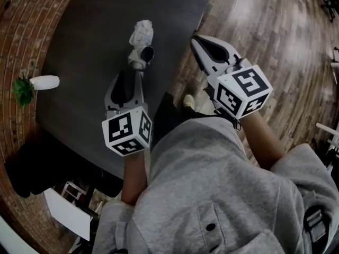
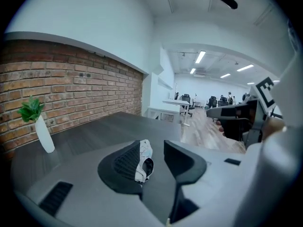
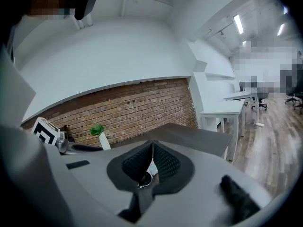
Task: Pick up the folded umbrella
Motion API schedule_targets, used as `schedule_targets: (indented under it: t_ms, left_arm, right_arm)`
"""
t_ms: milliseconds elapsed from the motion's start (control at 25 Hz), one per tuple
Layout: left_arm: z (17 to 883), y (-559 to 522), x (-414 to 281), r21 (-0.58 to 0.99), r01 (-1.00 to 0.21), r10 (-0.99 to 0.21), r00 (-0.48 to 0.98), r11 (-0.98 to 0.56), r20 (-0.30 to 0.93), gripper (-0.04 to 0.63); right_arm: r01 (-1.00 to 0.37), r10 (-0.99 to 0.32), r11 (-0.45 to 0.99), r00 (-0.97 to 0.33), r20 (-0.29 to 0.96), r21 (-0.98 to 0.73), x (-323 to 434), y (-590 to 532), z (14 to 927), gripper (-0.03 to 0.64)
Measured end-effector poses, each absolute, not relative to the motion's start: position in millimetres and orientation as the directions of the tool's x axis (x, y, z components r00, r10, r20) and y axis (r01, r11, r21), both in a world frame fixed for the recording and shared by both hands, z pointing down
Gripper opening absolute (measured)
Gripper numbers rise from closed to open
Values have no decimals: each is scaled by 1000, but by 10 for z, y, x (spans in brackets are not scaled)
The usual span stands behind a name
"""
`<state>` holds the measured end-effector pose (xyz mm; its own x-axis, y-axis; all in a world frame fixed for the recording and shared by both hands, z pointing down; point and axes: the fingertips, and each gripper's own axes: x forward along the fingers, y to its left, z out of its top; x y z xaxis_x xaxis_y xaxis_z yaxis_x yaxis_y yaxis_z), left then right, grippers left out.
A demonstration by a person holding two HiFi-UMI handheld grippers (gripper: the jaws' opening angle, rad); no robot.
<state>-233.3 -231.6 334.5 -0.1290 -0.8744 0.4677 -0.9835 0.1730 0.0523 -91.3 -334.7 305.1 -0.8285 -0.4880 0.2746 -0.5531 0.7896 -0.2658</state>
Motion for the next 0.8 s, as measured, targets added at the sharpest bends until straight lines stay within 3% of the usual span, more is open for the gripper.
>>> schedule_targets:
  t_ms: [280, 800]
  left_arm:
    - [3740, -2532, -2450, 58, -990, -838, -77, 128, 540, 242]
    - [4539, -2866, -2753, 66, -993, -741, -32, 102, 671, 285]
  right_arm:
    - [-568, -497, 777, -818, 288, -271, -1024, -3484, 3158, 25]
    - [-580, -469, 760, -802, 371, -292, -1369, -3666, 3495, 25]
